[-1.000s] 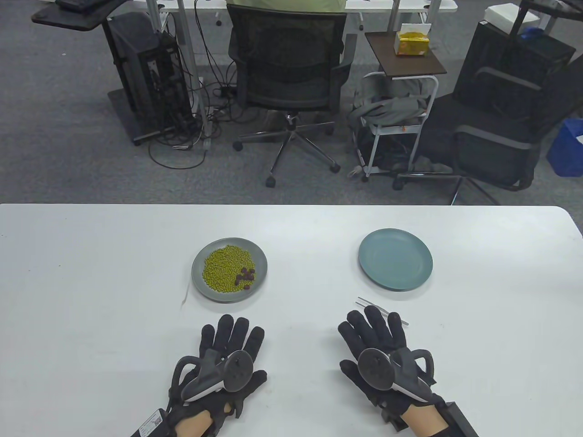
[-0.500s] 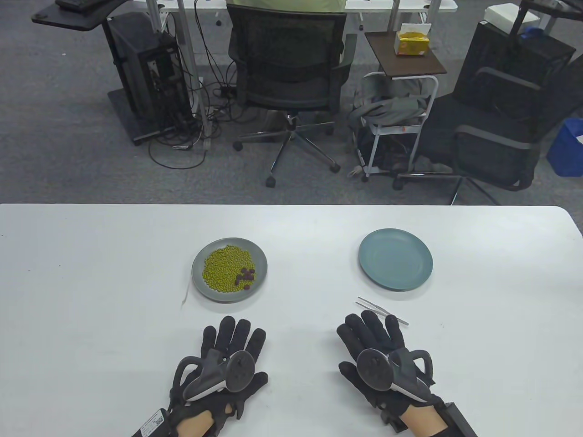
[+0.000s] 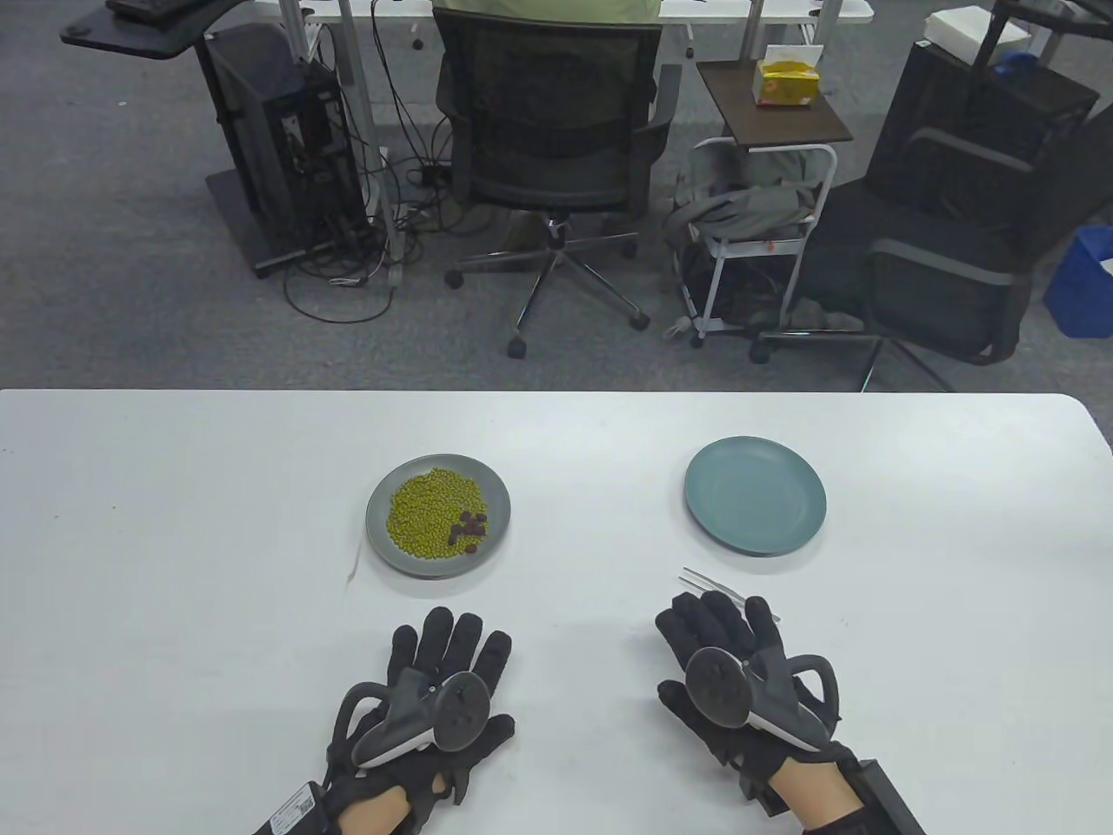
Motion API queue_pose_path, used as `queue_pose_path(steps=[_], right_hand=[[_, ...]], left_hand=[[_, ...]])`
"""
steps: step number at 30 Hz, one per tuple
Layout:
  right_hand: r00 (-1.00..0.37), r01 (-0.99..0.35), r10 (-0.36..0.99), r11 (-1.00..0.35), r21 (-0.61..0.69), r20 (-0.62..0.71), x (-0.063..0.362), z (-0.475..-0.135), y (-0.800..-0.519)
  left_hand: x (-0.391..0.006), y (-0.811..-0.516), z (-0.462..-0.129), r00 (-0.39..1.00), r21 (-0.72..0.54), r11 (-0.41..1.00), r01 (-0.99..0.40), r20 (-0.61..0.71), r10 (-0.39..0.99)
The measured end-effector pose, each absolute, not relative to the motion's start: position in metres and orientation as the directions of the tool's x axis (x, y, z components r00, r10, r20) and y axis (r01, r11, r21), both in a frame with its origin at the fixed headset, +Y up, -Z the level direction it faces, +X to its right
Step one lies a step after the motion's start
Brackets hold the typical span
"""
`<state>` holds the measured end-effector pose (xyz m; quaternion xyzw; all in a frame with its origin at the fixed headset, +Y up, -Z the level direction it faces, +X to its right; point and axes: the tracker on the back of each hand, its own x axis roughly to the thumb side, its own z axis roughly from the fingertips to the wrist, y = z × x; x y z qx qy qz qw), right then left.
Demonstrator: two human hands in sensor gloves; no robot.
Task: Pick cranberries with tweezers into plate
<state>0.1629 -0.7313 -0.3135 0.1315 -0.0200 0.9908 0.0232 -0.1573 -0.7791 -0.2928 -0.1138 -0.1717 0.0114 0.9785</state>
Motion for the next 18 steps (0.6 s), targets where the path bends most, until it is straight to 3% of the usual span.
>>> queue_pose_path(steps=[9, 18], right_hand=[[-0.987, 0.095, -0.094, -0.995, 0.000, 0.131, 0.185, -0.359, -0.693], [-0.965, 0.257, -0.260, -0.948, 0.189, 0.009, 0.194, -0.412, -0.731]], left_hand=[[-0.156, -0.779, -0.291, 0.939, -0.222, 0.975, 0.013, 0.338, 0.065], [-0.156, -0.779, -0.290, 0.939, -0.224, 0.974, 0.013, 0.338, 0.065]])
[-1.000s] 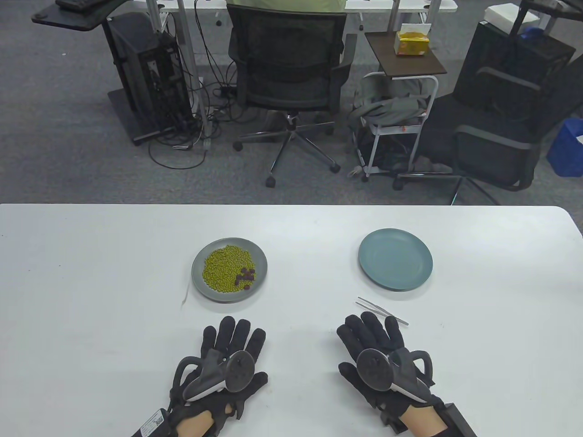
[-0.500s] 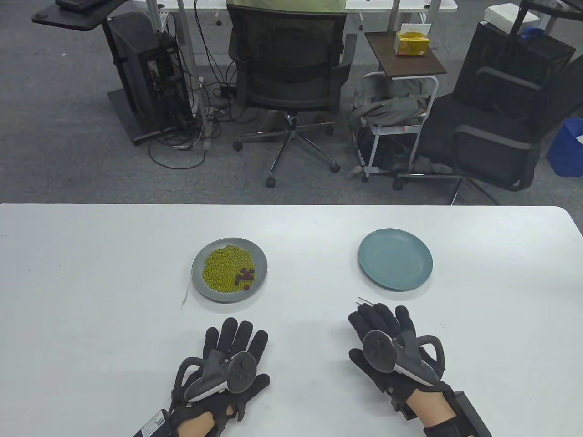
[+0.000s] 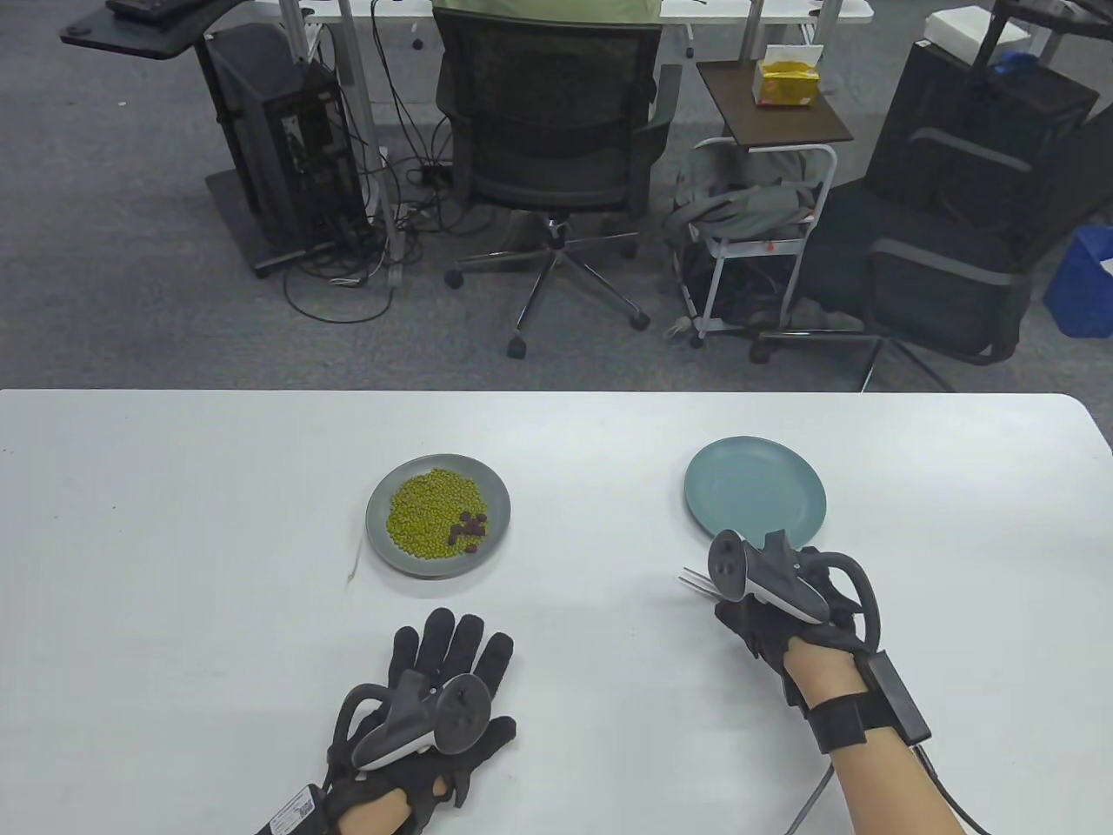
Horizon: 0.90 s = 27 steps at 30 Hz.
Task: Pick cranberries with tweezers into plate
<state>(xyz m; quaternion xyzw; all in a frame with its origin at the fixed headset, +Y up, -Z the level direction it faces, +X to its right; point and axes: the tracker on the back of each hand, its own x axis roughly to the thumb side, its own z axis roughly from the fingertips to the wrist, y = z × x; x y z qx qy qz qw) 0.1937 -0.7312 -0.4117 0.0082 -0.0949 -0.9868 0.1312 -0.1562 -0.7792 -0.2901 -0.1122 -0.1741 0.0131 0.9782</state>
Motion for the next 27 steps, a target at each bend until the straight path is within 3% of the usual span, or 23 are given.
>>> queue_pose_path(steps=[10, 27], right_hand=[[-0.936, 0.324, -0.350, -0.904, 0.281, -0.047, 0.192, -0.428, -0.776], [-0.960, 0.261, -0.269, -0.960, 0.104, -0.073, 0.188, -0.417, -0.784]], left_hand=[[-0.156, -0.779, -0.290, 0.939, -0.223, 0.975, 0.014, 0.337, 0.064], [-0.156, -0.781, -0.291, 0.942, -0.241, 0.970, 0.018, 0.330, 0.065]])
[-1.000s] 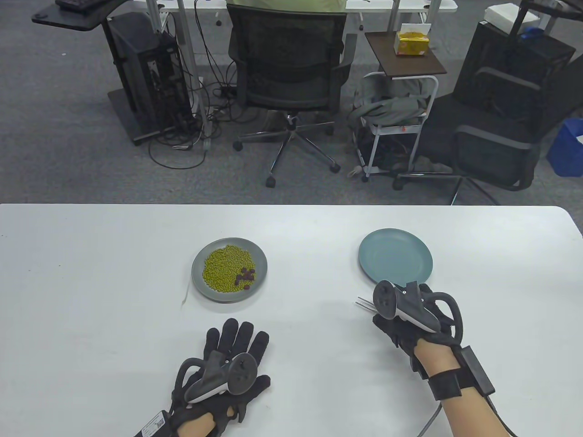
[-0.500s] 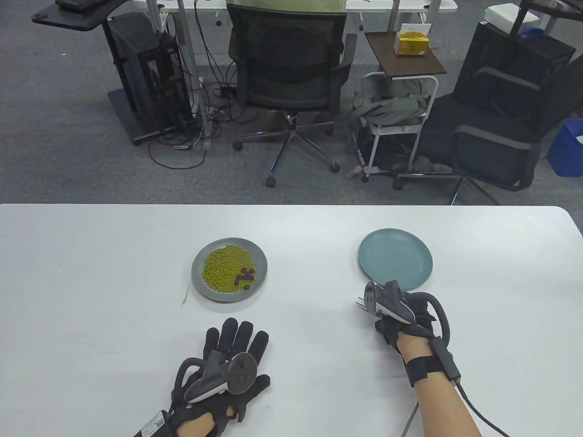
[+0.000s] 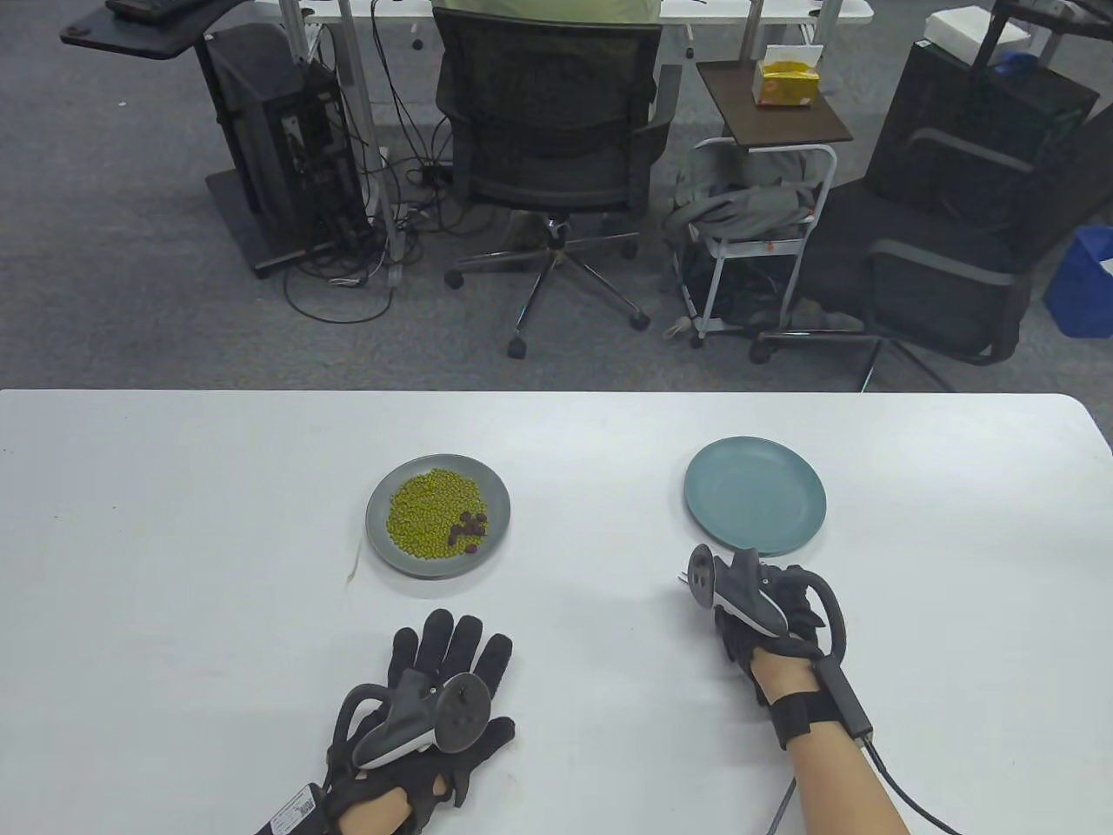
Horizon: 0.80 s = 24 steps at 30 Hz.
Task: Pick cranberries with tweezers into plate
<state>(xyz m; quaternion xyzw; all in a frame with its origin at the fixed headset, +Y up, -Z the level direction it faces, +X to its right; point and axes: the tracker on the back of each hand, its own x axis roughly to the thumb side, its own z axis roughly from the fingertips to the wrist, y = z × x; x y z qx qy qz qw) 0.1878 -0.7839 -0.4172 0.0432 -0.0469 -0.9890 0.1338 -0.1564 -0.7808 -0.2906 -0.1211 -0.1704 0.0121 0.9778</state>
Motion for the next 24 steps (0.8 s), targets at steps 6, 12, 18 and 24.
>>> queue_pose_path(steps=[6, 12, 18, 24], right_hand=[[-0.991, 0.118, -0.121, -0.992, 0.047, -0.054, 0.197, -0.389, -0.770], [-0.976, -0.212, 0.214, -0.977, 0.036, 0.038, 0.208, -0.355, -0.754], [-0.945, -0.312, 0.305, -0.949, -0.050, 0.120, 0.207, -0.331, -0.759], [-0.947, -0.273, 0.254, -0.959, -0.078, 0.195, 0.198, -0.323, -0.749]], left_hand=[[-0.156, -0.781, -0.290, 0.941, -0.243, 0.970, 0.019, 0.331, 0.064], [-0.156, -0.780, -0.289, 0.940, -0.238, 0.971, 0.020, 0.334, 0.063], [-0.157, -0.783, -0.290, 0.943, -0.247, 0.969, 0.017, 0.326, 0.066], [-0.156, -0.788, -0.292, 0.948, -0.279, 0.960, 0.037, 0.312, 0.054]])
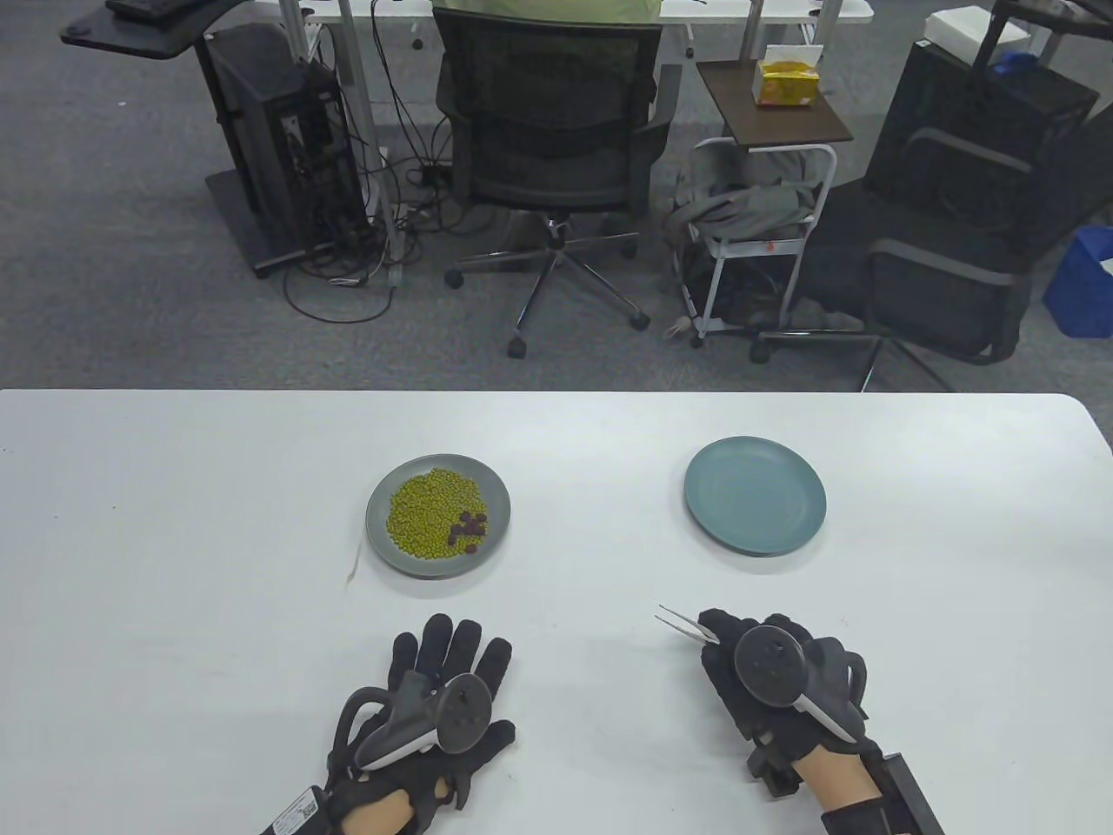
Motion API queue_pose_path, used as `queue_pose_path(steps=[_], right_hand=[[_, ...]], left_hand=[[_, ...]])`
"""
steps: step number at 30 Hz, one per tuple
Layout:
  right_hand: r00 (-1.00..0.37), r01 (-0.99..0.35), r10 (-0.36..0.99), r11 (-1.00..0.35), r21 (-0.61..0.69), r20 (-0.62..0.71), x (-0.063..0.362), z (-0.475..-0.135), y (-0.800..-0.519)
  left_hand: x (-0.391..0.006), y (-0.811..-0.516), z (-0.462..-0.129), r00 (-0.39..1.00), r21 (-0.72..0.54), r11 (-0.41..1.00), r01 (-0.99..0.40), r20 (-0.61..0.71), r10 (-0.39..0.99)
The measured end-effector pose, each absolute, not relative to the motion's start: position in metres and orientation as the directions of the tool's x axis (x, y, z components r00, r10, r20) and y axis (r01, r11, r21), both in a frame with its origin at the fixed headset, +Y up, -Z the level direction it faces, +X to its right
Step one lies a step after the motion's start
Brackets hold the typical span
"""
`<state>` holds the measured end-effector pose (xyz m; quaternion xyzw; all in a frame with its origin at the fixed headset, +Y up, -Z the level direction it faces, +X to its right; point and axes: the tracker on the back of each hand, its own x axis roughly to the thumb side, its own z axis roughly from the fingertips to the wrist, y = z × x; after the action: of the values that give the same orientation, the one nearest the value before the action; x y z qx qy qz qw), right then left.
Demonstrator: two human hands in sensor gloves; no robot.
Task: Pick cranberries with tweezers into plate
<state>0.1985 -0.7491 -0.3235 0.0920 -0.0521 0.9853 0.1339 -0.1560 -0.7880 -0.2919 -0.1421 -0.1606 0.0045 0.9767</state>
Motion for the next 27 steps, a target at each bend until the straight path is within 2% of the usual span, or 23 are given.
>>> queue_pose_path(steps=[11, 17, 21, 25, 27], right_hand=[[-0.938, -0.258, 0.227, -0.962, -0.092, 0.264, 0.188, -0.316, -0.740], [-0.928, -0.251, 0.207, -0.962, -0.109, 0.309, 0.183, -0.311, -0.733], [-0.926, -0.238, 0.190, -0.965, -0.111, 0.326, 0.179, -0.310, -0.732], [-0.927, -0.223, 0.174, -0.968, -0.113, 0.331, 0.178, -0.310, -0.732], [-0.927, -0.223, 0.175, -0.968, -0.114, 0.331, 0.178, -0.310, -0.732]], left_hand=[[-0.160, -0.783, -0.292, 0.955, -0.296, 0.955, 0.027, 0.290, 0.063], [-0.176, -0.762, -0.304, 0.969, -0.280, 0.956, -0.092, 0.194, 0.150], [-0.197, -0.749, -0.336, 0.970, -0.262, 0.949, -0.178, 0.117, 0.215], [-0.232, -0.744, -0.388, 0.963, -0.259, 0.928, -0.268, -0.036, 0.268], [-0.252, -0.745, -0.419, 0.929, -0.240, 0.898, -0.368, -0.140, 0.343]])
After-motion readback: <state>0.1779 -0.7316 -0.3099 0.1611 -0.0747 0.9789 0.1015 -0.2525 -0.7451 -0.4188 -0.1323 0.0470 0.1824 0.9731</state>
